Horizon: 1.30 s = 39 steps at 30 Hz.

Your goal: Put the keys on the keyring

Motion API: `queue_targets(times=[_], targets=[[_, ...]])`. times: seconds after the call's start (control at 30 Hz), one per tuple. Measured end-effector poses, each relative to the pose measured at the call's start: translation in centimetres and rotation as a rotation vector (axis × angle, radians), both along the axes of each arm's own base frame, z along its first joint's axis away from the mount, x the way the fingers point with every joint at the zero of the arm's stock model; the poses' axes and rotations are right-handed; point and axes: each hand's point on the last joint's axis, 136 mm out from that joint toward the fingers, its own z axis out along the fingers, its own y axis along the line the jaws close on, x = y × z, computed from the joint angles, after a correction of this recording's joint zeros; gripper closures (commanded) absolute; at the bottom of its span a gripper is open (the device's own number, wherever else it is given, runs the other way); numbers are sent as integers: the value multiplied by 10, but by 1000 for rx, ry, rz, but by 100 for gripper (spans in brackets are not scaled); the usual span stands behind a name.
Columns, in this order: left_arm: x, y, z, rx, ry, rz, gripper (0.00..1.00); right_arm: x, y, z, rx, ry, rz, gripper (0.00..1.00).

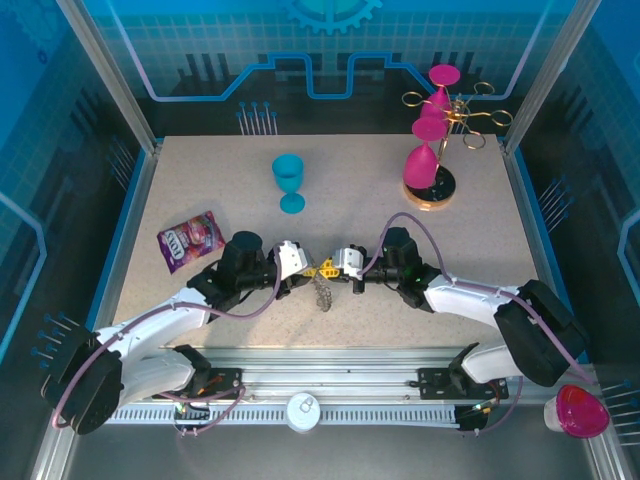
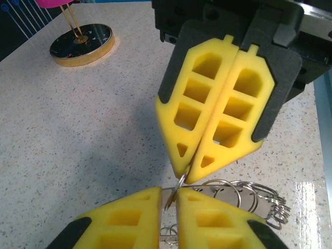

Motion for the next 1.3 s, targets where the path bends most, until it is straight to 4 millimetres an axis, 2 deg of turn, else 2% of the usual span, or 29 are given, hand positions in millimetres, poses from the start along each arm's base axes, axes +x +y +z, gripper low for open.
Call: queue_targets(times=[0.1,0.17,0.27,0.33,0.43,0.63,0.83,0.97,1.17,1.3], targets=[[-1,0,-2,6,4,-7,100,0,0,0,2,6,-3,100],[-3,0,-3,8,9,-11,100,0,0,0,1,10,-4,100],[-4,0,-3,16,19,-14,100,1,0,-1,-4,10,-10,80],[-4,1,-2,26,23,-17,100,3,-1,-3,-17,5,-21,75],[-3,0,5,46,26,-23,100,4,-2,-7,-63,-1,-35,74],[-2,1,21,98,16,-40,100,3,-4,-1,-131,-44,-43,74],[-11,4,12,163,31,-78,100,1,-3,-1,-169,-54,-43,73],[-17,3,3,203,41,-109,100,-1,-1,0,-177,-59,-35,74],[-18,1,0,226,39,-128,100,-8,6,1,-162,-59,2,81],[-18,2,-2,241,48,-129,100,-11,10,-4,-168,-55,20,95]])
